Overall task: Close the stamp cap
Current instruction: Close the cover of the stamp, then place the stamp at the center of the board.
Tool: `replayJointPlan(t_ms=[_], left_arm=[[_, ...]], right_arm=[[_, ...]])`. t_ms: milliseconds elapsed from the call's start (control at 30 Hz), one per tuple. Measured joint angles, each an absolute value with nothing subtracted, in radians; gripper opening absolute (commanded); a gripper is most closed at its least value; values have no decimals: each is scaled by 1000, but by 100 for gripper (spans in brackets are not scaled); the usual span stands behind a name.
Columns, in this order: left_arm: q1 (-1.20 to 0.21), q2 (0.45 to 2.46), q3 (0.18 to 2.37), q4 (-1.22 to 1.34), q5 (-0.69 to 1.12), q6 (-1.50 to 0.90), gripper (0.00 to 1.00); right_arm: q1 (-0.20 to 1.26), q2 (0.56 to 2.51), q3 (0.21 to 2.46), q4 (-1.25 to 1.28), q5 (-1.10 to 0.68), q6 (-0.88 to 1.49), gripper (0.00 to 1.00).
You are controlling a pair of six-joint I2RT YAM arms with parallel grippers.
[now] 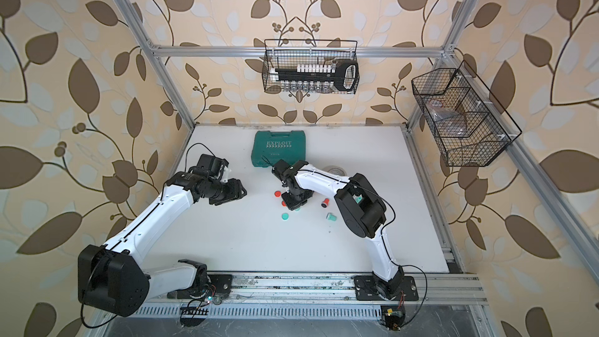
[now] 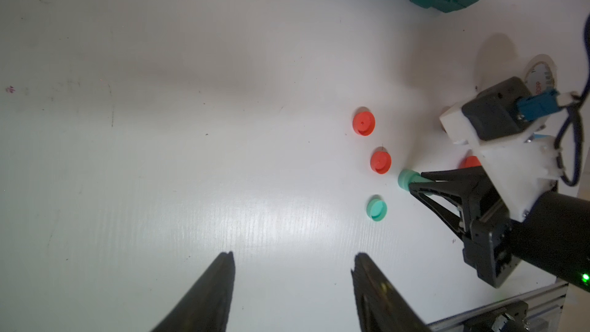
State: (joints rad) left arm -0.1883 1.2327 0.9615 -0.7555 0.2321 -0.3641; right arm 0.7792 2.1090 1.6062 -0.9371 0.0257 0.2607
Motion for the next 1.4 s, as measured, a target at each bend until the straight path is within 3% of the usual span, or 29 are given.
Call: replayJointPlan(t_ms=[700, 1167, 1400], left_arm=[[-188, 1233, 962, -756, 233, -364, 61], [-188, 1233, 962, -756, 235, -364, 61], [-188, 1233, 962, -756, 236, -364, 61]], right_arm=[[779, 2081, 1537, -874, 23, 247, 0], [720, 1888, 1421, -997, -9, 245, 0], [582, 1672, 1345, -1026, -9, 241, 0]])
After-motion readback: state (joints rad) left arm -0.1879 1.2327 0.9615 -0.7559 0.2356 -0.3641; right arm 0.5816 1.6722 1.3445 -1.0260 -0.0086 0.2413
